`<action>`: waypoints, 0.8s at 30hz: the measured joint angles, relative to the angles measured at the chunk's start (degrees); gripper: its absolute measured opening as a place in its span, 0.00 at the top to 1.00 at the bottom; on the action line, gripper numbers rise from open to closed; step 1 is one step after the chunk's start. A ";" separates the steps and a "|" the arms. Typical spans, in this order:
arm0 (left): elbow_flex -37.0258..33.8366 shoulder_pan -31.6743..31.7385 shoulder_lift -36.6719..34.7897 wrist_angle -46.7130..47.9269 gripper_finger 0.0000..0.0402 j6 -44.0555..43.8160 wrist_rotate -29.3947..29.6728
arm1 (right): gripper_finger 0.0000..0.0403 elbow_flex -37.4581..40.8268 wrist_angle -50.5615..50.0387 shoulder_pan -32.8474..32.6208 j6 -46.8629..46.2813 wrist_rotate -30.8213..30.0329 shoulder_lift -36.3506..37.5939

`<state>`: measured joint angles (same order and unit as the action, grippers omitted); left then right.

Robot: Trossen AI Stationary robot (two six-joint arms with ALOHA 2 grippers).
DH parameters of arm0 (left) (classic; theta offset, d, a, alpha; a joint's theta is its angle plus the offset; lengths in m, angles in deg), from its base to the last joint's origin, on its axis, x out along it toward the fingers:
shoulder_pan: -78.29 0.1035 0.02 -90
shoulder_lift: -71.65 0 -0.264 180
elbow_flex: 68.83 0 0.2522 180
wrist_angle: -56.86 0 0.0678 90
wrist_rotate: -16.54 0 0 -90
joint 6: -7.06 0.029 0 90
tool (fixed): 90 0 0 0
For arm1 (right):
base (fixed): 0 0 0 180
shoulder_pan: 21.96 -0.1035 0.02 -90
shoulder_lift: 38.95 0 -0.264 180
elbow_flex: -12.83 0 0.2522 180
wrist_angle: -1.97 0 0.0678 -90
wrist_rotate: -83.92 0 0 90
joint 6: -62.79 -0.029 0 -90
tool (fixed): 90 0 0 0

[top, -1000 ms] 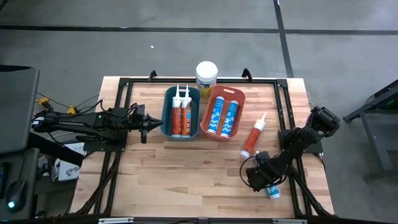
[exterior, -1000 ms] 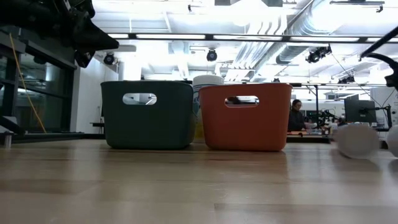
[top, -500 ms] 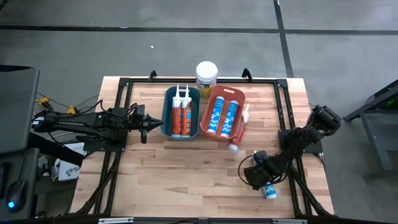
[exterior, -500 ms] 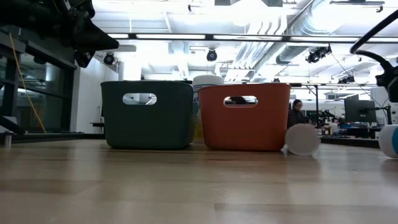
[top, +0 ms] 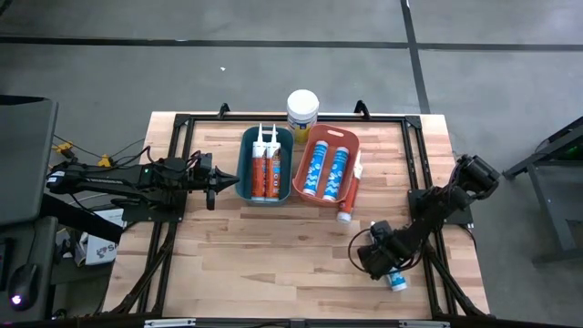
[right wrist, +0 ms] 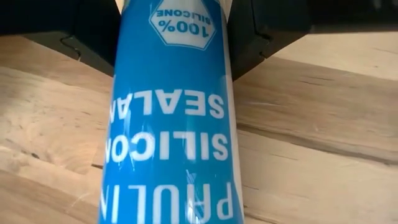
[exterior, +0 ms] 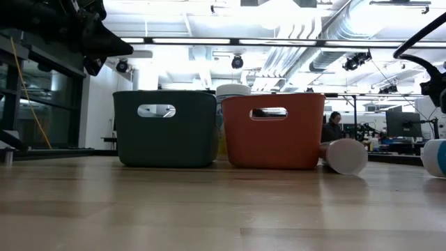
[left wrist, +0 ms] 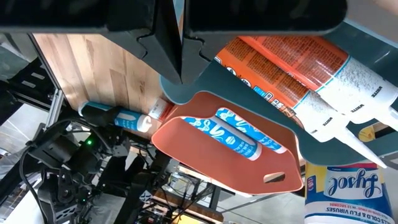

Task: Pick & place silicon tubes, Sealant and Lysol wipes
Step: Put the blue sealant into the orange bin

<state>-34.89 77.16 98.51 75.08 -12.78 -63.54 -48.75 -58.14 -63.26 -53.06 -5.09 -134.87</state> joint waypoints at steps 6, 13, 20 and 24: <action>0.00 0.00 0.00 -0.02 1.00 0.00 0.00 | 0.47 -1.04 -0.91 -0.38 2.83 -0.14 -0.09; 0.00 0.01 0.01 -0.02 1.00 -0.01 0.00 | 0.47 -1.15 -1.33 -0.43 4.08 -0.80 -0.07; 0.00 -0.02 0.00 -0.01 1.00 0.00 0.00 | 0.47 -1.15 -1.24 -0.72 5.35 -1.58 -0.04; 0.00 0.00 0.00 -0.02 1.00 0.00 0.00 | 0.48 -1.15 -1.22 -1.06 5.46 -2.11 -0.02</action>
<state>-34.89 77.16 98.51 75.06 -12.77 -63.54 -49.90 -59.36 -64.33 -47.60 -7.20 -134.89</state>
